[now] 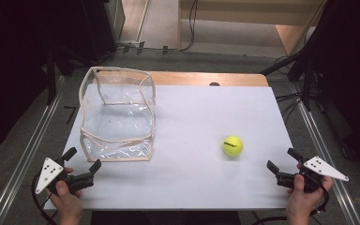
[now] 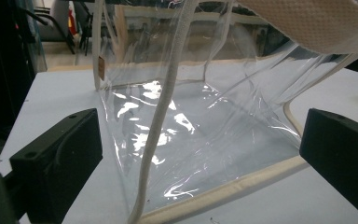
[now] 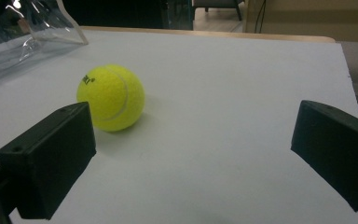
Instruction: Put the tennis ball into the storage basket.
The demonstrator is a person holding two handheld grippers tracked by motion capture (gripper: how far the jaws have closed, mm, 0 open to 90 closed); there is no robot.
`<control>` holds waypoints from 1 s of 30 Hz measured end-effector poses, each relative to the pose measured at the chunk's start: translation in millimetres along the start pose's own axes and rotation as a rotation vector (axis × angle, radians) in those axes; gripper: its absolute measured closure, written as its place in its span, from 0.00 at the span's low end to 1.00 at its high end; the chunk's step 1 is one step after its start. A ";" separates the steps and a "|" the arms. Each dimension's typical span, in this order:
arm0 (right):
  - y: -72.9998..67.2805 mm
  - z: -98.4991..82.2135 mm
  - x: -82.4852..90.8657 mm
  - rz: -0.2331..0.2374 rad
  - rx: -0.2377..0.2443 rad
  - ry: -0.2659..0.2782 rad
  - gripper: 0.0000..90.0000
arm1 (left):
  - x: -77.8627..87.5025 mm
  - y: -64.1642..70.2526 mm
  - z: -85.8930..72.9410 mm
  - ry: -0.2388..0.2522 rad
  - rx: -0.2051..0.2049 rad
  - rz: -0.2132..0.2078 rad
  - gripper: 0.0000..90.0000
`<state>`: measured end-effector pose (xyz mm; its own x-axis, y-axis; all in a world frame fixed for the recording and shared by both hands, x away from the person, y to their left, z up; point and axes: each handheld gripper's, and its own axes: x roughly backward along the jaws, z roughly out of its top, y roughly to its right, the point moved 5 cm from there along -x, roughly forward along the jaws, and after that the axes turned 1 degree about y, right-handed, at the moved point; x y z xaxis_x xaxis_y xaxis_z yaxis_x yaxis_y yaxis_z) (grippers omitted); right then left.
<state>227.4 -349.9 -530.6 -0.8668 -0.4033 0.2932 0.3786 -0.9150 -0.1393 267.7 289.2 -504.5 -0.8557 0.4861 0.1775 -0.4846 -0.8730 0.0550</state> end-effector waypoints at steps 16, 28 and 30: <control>-5.1 16.5 -1.8 0.023 0.023 -0.051 0.00 | -1.0 0.7 -0.2 -0.002 -0.003 -0.014 0.00; -14.7 31.6 -10.7 0.076 0.078 -0.153 0.00 | -1.7 0.1 0.2 0.002 0.006 -0.027 0.00; -15.0 32.6 -11.6 0.089 0.080 -0.160 0.00 | -1.6 0.2 0.2 0.003 0.006 -0.028 0.00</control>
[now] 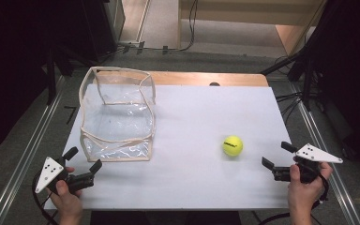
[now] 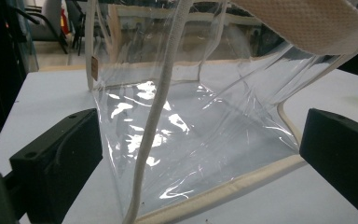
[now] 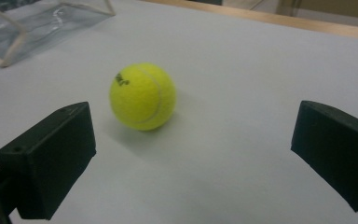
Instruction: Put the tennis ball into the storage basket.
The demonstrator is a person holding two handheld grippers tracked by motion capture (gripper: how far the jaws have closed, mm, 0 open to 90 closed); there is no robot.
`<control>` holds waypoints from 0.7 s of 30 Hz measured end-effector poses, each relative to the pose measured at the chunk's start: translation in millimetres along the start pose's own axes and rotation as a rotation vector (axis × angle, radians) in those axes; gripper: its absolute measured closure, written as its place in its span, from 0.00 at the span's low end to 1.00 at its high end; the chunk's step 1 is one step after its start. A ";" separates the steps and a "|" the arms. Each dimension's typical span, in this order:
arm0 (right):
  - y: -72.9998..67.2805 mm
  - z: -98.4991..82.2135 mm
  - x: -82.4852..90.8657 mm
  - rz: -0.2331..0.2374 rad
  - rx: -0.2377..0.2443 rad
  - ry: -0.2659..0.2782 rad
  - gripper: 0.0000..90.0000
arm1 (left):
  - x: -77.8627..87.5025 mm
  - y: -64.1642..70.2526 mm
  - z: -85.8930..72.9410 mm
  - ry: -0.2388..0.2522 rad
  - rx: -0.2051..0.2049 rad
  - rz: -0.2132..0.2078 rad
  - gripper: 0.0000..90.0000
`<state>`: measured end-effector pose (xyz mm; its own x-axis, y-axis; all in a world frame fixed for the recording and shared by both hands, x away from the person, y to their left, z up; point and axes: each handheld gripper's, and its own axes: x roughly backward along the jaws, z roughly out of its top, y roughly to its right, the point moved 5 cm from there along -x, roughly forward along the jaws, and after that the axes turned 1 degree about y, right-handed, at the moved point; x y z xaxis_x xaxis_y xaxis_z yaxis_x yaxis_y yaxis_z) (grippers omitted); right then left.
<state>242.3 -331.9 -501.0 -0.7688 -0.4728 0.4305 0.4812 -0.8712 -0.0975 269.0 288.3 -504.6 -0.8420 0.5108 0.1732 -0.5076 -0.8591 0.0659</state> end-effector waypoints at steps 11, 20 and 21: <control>-3.6 10.2 -12.3 0.054 0.015 -0.101 0.00 | -0.3 0.6 -0.2 -0.005 -0.001 0.000 0.00; -4.7 13.9 -20.8 0.029 0.053 -0.194 0.00 | -0.5 0.9 -0.3 -0.007 -0.005 0.001 0.00; -4.7 13.9 -20.8 0.029 0.053 -0.194 0.00 | -0.5 0.9 -0.4 -0.007 -0.006 0.001 0.00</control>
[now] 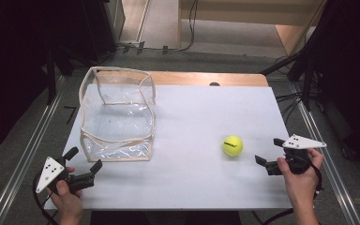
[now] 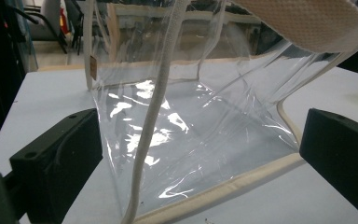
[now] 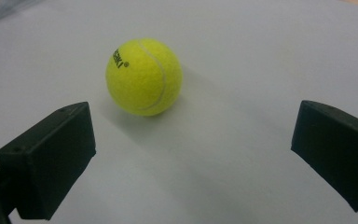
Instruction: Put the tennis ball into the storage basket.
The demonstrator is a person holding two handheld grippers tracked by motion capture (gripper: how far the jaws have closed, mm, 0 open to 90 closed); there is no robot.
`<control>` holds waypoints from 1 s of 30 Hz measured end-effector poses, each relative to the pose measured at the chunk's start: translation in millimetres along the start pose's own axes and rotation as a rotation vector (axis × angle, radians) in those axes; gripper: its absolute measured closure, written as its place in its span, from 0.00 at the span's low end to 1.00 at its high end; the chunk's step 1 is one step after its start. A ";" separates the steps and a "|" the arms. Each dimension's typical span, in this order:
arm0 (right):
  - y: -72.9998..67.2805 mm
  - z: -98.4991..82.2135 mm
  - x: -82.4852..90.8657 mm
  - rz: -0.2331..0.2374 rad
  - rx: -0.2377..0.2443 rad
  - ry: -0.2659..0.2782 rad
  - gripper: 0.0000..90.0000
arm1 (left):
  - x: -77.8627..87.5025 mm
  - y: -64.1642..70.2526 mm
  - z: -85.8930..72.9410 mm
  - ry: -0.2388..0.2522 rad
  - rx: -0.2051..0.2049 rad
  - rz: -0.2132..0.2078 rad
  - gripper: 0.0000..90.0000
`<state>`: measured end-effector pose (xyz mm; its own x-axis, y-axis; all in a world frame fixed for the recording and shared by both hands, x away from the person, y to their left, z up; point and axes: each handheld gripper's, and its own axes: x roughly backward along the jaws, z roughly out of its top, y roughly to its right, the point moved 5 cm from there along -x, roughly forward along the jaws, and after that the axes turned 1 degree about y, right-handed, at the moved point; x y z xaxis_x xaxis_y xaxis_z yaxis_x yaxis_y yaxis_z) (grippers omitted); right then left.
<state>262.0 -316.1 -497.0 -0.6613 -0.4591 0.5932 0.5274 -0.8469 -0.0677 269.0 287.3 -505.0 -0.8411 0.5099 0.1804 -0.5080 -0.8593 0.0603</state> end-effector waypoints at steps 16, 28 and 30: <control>-1.7 8.1 -14.9 -0.005 0.055 -0.122 0.00 | 0.0 0.0 -0.1 -0.002 -0.002 -0.001 0.00; -6.6 9.6 -25.8 0.030 0.106 -0.185 0.00 | -0.5 0.2 -0.2 -0.004 -0.002 0.000 0.00; -7.2 10.0 -27.0 0.040 0.109 -0.193 0.00 | -0.5 0.3 -0.2 -0.005 -0.001 0.000 0.00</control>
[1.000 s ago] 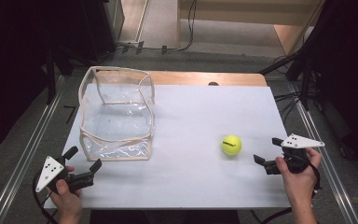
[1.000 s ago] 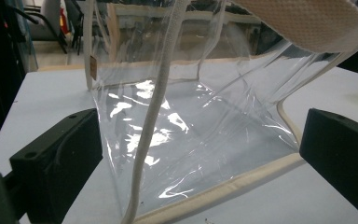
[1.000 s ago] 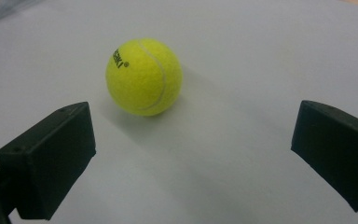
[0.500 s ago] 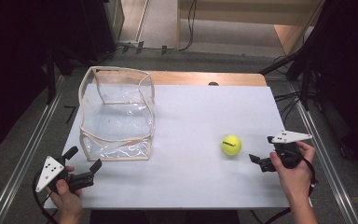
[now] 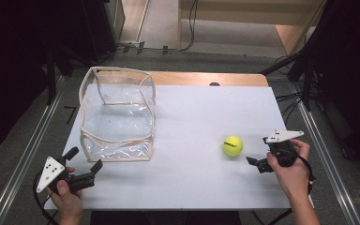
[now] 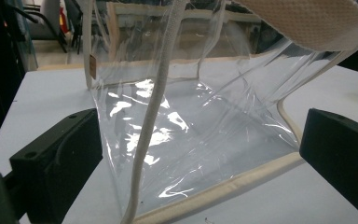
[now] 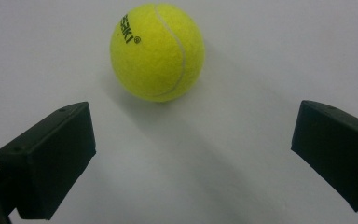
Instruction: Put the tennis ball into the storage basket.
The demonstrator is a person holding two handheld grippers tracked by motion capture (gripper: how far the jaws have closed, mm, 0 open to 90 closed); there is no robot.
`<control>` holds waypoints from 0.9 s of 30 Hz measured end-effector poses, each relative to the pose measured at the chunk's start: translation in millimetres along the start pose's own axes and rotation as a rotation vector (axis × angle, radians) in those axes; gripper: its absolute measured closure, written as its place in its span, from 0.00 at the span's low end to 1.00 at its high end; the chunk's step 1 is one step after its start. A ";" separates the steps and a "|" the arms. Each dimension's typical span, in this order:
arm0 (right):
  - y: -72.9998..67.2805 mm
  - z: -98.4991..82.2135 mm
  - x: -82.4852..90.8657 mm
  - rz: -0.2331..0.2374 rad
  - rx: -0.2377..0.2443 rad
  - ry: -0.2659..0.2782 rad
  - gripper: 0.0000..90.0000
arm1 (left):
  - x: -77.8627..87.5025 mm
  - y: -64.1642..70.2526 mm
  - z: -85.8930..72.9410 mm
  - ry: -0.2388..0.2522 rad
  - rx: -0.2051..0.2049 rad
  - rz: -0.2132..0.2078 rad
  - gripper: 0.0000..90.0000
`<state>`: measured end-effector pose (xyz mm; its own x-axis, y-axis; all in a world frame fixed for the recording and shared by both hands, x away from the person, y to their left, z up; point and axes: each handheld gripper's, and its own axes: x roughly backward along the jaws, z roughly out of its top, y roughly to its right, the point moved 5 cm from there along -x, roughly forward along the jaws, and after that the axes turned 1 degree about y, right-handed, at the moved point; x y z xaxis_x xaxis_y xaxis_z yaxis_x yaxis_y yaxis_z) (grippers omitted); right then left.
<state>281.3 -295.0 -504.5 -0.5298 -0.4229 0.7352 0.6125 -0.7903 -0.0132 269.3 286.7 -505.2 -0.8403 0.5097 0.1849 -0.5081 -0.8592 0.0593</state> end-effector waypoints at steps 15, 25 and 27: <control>-1.9 9.9 -10.4 -0.001 0.051 -0.090 0.00 | -0.4 -0.1 0.0 -0.003 -0.003 0.001 0.00; -3.2 16.2 -19.5 0.011 0.076 -0.144 0.00 | -0.7 0.3 -0.1 -0.006 -0.005 0.002 0.00; -2.6 17.1 -21.2 0.012 0.080 -0.154 0.00 | -0.8 0.4 -0.1 -0.005 -0.005 0.002 0.00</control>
<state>301.0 -276.5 -508.5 -0.4301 -0.3543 0.8303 0.6661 -0.7454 0.0269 269.7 286.0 -505.4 -0.8401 0.5081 0.1899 -0.5078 -0.8598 0.0542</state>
